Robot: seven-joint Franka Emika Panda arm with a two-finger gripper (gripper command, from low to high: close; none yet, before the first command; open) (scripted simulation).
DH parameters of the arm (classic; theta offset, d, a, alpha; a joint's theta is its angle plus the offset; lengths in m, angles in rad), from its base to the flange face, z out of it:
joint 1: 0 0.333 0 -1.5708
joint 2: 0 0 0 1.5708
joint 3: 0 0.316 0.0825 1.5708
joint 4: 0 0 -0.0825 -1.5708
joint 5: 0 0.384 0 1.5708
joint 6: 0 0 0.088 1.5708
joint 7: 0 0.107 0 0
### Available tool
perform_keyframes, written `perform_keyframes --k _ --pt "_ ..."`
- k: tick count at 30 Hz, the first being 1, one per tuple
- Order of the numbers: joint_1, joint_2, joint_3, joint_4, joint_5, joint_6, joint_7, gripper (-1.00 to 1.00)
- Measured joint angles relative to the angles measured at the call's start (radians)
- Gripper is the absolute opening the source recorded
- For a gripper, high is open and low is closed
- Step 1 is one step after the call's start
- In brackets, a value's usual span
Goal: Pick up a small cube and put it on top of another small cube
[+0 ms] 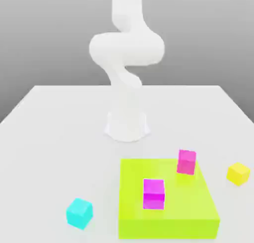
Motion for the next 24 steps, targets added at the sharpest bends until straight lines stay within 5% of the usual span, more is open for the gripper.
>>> perform_keyframes --k 24 --pt "-0.134 0.877 -0.097 -0.250 0.056 0.423 0.071 0.00"
